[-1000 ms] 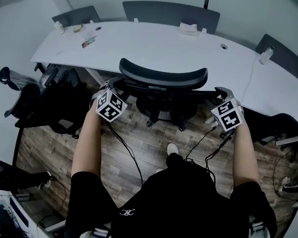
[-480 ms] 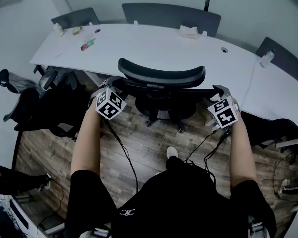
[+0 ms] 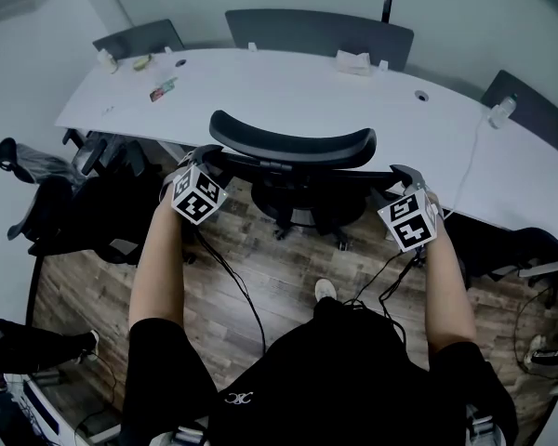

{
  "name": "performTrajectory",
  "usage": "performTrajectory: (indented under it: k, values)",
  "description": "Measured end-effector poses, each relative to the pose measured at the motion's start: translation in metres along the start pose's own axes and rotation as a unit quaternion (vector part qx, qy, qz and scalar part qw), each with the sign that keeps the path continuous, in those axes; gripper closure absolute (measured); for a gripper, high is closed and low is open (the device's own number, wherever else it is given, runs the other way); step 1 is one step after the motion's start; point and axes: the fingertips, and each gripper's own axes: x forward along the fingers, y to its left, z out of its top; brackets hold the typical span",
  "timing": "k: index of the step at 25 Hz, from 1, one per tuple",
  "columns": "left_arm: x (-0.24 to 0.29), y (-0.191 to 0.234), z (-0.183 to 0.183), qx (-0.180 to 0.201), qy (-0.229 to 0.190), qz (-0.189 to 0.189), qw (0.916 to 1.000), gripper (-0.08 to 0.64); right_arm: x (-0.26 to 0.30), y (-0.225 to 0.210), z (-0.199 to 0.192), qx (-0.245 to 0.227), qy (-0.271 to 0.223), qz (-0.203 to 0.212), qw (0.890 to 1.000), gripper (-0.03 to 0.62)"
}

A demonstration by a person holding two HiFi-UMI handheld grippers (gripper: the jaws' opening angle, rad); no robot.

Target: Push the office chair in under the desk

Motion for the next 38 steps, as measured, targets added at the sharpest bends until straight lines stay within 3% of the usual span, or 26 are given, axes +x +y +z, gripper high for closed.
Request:
performTrajectory:
  k: [31,38]
  values:
    - [0.024,0.047,-0.021,0.011,-0.005,0.002,0.9999,0.347,0.024,0.018,0.026,0.026,0.016,-0.018,0.999,0.337]
    - [0.028,0.054,-0.026,0.016,0.011,-0.010,0.9998,0.347,0.029,0.021,0.031,0.028,0.021,-0.014,0.999,0.339]
